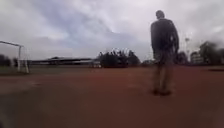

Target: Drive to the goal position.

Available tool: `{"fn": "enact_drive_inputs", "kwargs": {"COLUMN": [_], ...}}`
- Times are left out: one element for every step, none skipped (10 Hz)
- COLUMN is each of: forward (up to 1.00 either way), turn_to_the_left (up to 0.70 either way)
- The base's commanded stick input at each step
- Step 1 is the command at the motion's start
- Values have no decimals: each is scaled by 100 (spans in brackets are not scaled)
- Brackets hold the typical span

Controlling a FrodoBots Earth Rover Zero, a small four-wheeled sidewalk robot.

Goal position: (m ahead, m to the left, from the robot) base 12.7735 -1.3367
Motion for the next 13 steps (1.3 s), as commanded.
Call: {"fn": "enact_drive_inputs", "kwargs": {"forward": [70,70,70,70,70,70,70,70,70,70,70,70,70], "turn_to_the_left": [0,0,0,0,0,0,0,0,0,0,0,0,0]}}
